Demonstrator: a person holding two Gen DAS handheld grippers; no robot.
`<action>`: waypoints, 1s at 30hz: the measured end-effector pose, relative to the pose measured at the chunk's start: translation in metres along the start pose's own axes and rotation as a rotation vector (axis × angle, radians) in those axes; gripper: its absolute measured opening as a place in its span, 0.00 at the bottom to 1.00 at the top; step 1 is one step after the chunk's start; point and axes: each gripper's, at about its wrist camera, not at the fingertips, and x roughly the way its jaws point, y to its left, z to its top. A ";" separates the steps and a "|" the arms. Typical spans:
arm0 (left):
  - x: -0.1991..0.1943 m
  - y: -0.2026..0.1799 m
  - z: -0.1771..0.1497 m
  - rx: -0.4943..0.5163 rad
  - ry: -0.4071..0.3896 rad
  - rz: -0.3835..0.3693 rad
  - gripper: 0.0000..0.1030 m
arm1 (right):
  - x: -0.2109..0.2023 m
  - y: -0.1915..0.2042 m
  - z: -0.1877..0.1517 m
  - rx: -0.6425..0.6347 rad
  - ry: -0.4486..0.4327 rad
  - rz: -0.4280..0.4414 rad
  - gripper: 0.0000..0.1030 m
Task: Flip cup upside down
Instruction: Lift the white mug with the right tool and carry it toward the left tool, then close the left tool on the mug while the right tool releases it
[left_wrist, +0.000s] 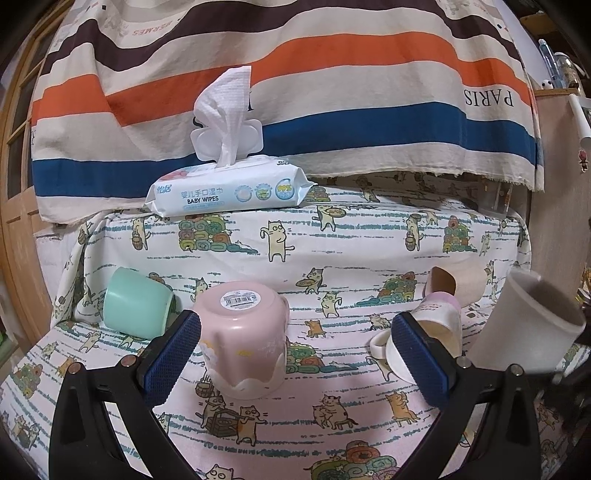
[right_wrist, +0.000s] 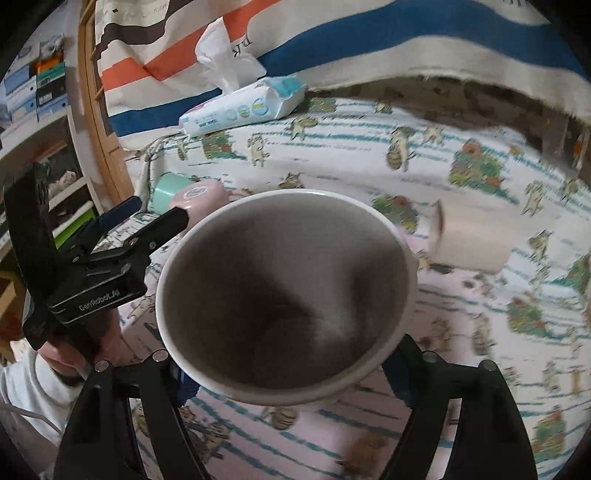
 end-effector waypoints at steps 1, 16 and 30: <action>0.000 0.000 0.000 -0.002 0.001 0.001 1.00 | 0.005 0.003 -0.002 -0.004 0.010 0.001 0.79; 0.001 0.000 -0.001 0.000 0.001 0.001 1.00 | -0.012 0.019 -0.015 -0.118 -0.073 -0.002 0.94; 0.001 0.001 -0.001 -0.007 -0.001 0.008 1.00 | -0.077 -0.010 -0.044 -0.107 -0.407 -0.269 0.99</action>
